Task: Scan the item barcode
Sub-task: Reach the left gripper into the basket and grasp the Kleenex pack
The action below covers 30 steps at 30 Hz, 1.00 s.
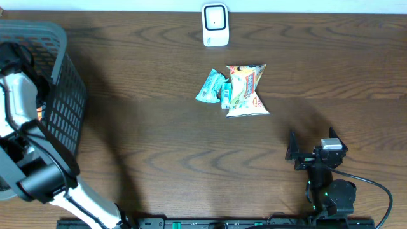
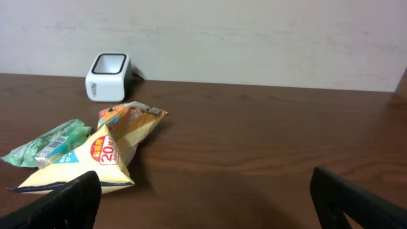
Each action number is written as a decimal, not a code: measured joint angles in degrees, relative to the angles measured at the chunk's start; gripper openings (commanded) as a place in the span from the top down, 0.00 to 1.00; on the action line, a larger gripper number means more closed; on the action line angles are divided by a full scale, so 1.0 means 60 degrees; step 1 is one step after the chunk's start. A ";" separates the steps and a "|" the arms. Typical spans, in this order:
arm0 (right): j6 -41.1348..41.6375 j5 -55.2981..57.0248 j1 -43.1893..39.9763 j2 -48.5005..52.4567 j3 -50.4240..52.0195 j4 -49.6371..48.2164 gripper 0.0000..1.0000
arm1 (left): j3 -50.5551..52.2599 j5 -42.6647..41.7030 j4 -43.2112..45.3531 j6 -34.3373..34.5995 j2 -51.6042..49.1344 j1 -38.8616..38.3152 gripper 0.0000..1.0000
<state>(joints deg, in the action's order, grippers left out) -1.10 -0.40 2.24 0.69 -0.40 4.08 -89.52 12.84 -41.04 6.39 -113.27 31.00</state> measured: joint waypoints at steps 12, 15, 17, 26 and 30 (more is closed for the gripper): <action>0.0000 0.0000 0.0000 0.0000 0.0000 0.0000 0.01 | 0.0000 0.0645 0.0459 -0.1045 -0.1286 0.0011 0.53; 0.0000 0.0000 0.0000 0.0000 0.0000 0.0000 0.01 | -0.0011 0.0783 0.0521 -0.1147 -0.1333 0.0036 0.80; 0.0000 0.0000 0.0000 0.0000 0.0000 -0.0004 0.01 | -0.0011 0.0889 0.0532 -0.1246 -0.1355 0.0095 0.92; 0.0000 0.0000 0.0000 0.0000 0.0000 0.0000 0.01 | -0.0058 0.0820 0.0175 -0.0426 -0.1155 0.0200 0.93; 0.0000 0.0000 0.0000 0.0000 0.0000 -0.0004 0.01 | 0.0178 -0.0710 0.0051 0.0572 0.0630 0.0259 0.93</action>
<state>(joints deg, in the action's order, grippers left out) -1.10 -0.40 2.24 0.69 -0.40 4.05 -88.44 8.58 -40.73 9.82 -109.49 32.56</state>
